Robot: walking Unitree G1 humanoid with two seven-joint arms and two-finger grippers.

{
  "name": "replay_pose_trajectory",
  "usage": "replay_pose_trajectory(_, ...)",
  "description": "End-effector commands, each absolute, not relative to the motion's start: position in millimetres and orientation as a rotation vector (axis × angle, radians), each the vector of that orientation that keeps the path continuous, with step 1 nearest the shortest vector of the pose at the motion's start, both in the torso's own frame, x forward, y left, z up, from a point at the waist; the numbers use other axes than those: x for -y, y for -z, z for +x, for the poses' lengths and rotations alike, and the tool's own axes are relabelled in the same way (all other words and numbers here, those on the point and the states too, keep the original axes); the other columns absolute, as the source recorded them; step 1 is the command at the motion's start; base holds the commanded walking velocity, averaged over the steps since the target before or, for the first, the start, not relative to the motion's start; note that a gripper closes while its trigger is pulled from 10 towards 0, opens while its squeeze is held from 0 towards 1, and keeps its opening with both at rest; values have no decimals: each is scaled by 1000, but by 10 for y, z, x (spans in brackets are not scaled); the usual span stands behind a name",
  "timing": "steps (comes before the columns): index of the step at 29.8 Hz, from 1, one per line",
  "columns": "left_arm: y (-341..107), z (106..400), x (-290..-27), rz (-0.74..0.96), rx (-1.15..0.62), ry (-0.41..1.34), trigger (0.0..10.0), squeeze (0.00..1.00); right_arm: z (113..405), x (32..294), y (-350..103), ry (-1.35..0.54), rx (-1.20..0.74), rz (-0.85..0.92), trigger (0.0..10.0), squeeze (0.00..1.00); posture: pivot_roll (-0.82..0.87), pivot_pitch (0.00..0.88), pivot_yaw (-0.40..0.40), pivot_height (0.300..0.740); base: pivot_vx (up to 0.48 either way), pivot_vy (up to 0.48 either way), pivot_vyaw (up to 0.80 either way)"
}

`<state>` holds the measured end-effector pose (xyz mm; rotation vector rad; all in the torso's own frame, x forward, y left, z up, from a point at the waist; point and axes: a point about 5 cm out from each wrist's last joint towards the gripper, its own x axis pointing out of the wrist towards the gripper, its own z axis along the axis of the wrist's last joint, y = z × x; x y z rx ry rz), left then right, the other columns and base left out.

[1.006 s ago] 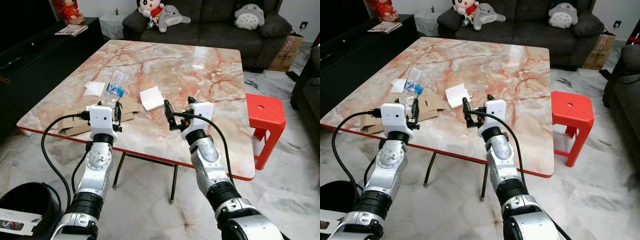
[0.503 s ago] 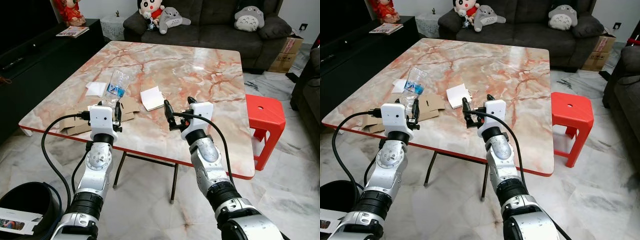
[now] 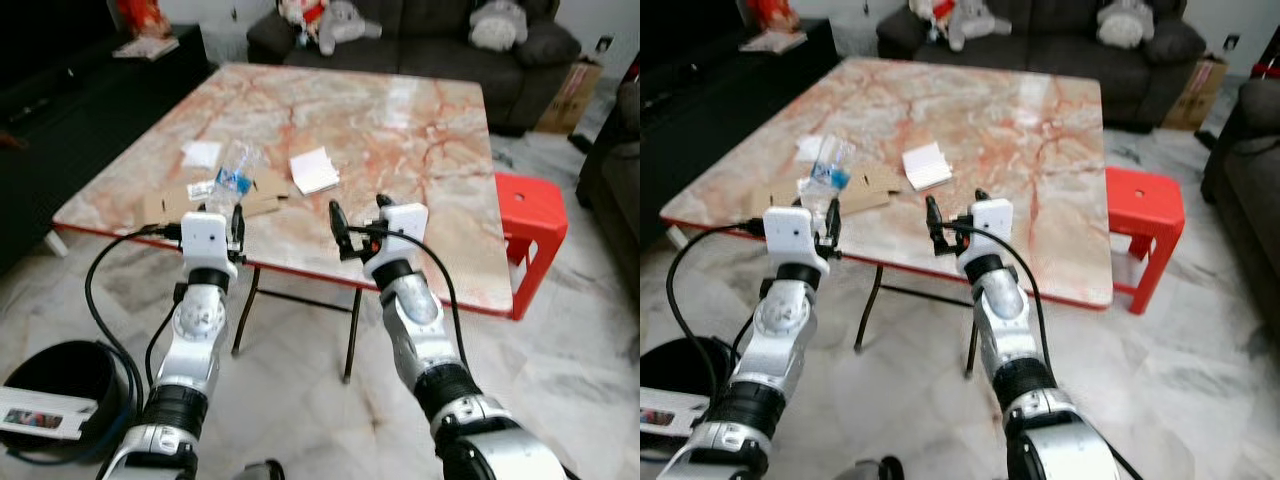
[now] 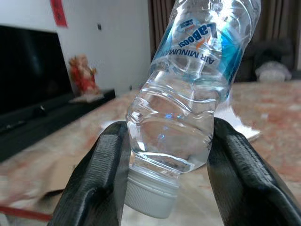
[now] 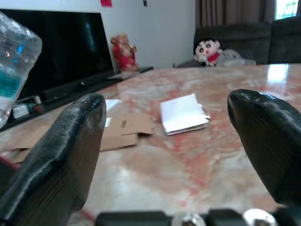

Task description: Picking trash to rubbish bin

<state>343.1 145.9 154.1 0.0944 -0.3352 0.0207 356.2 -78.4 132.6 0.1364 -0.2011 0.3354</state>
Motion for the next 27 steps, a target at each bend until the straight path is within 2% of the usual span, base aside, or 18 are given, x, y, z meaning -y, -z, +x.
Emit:
replay_pose_trajectory(1,-1527,3413,-1520,97,339,-36,10000,0,3571,734,-1356,-355,205,134,10000,0,-30,0,31,740,-251,0,0)
replay_pose_trajectory(13,-1517,3408,-1522,96,338,-38,10000,0,3560,726,-1347,-365,205,120,10000,0,-32,0,27,740,-249,0,0)
replay_pose_trajectory(19,-1512,3407,-1531,97,337,-42,10000,0,3557,721,-1339,-369,202,119,10000,0,-32,0,26,740,-244,0,436)
replay_pose_trajectory(25,-1469,3417,-1542,107,306,-44,10000,0,3553,722,-1322,-368,194,121,10000,0,-31,0,25,740,0,0,283)
replay_pose_trajectory(27,-1369,3433,-1551,108,240,-29,10000,0,3552,726,-1288,-369,174,117,10000,0,-34,0,24,740,0,0,0)
